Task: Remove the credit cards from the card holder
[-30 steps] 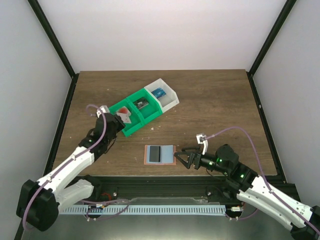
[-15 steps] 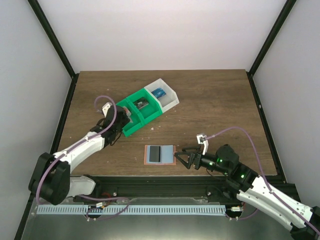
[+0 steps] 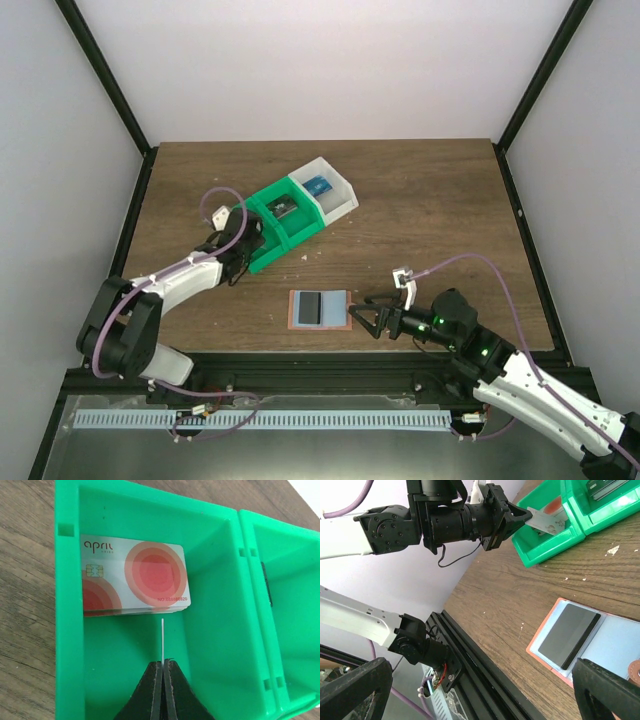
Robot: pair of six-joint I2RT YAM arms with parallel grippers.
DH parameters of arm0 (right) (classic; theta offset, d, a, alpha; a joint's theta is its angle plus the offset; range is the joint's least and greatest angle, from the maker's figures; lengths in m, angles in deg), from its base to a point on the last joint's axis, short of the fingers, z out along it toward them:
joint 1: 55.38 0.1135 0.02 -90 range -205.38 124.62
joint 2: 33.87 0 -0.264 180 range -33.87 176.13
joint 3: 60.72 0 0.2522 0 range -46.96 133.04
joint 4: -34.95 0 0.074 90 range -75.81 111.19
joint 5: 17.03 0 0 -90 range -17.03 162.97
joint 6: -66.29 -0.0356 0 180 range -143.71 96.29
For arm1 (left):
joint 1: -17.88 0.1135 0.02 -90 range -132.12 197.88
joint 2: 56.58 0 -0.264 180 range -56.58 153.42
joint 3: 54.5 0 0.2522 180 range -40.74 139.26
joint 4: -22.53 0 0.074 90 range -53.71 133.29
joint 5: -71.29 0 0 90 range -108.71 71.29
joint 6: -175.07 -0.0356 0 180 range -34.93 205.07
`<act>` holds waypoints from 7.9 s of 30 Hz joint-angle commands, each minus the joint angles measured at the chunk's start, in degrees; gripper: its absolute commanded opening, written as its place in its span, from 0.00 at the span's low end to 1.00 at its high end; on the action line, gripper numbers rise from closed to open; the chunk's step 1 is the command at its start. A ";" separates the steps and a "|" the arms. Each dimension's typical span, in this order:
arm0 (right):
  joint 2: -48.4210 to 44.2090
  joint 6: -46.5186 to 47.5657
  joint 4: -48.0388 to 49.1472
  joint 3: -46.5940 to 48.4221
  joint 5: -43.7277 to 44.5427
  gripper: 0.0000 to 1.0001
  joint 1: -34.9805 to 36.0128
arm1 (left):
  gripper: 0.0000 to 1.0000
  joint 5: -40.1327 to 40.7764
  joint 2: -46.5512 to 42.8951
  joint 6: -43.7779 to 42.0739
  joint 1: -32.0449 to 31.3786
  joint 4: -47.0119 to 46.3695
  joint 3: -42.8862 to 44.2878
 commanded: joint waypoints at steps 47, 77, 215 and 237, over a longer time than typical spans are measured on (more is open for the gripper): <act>14.62 -3.71 -2.35 8.50 4.78 1.00 0.23 | 0.69 -37.83 -19.13 -20.92 0.17 6.56 -0.89; 59.30 -6.45 10.39 19.96 -3.71 0.22 0.23 | 0.60 -52.64 -25.97 -11.62 -7.64 -16.49 -26.52; 23.50 -22.48 7.18 4.45 -1.49 0.00 -3.46 | 0.32 -39.11 -34.00 -40.67 -18.54 -19.42 -20.77; 22.27 -44.46 28.11 -1.54 -11.92 0.00 -4.75 | 0.46 -31.74 -36.53 -72.01 -34.94 -9.60 -16.40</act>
